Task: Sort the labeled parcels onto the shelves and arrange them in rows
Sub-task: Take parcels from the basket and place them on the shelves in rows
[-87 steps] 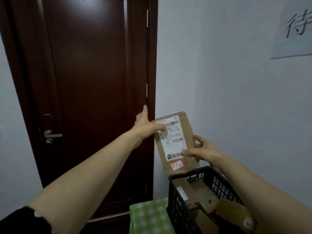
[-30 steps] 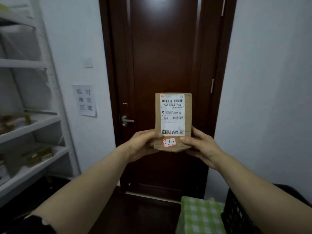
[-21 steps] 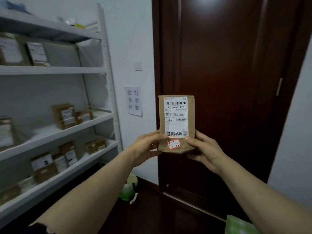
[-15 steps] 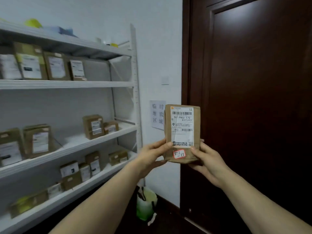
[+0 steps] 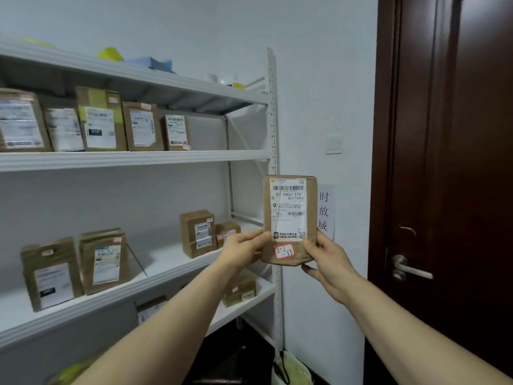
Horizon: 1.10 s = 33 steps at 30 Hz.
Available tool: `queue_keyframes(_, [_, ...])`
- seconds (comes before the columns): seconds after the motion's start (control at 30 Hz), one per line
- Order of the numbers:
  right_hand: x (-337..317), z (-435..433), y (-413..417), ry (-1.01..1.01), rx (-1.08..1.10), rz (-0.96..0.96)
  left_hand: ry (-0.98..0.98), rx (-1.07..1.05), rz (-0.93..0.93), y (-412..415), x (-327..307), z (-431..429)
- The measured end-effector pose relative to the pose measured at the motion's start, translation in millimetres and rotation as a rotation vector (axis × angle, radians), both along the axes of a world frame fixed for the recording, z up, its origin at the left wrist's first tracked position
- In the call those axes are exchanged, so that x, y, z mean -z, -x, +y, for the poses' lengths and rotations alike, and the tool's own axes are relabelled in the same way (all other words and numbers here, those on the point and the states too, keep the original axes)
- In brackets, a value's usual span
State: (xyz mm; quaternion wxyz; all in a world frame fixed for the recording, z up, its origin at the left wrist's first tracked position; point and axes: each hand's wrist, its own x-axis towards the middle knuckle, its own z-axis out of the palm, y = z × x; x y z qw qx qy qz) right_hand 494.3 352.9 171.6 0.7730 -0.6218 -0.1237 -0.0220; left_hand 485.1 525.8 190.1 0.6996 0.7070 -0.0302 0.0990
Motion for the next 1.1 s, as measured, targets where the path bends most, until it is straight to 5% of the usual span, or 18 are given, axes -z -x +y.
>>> queue_keyframes(0.33, [-13.4,17.0,-161.5,0.066,-0.012,-0.085,0.001,-0.078,-0.03,-141.5,-13.9,9.1])
queue_keyframes(0.7, [-81.2,9.5,-380.7,0.106,0.003,-0.283,-0.274,-0.314,-0.258,-322.5,-81.6,-18.4])
queue_keyframes(1.1, [-152.0,89.0,-556.0,0.171,0.09,-0.508,-0.575,-0.504,-0.411,-487.1,-154.1,45.5])
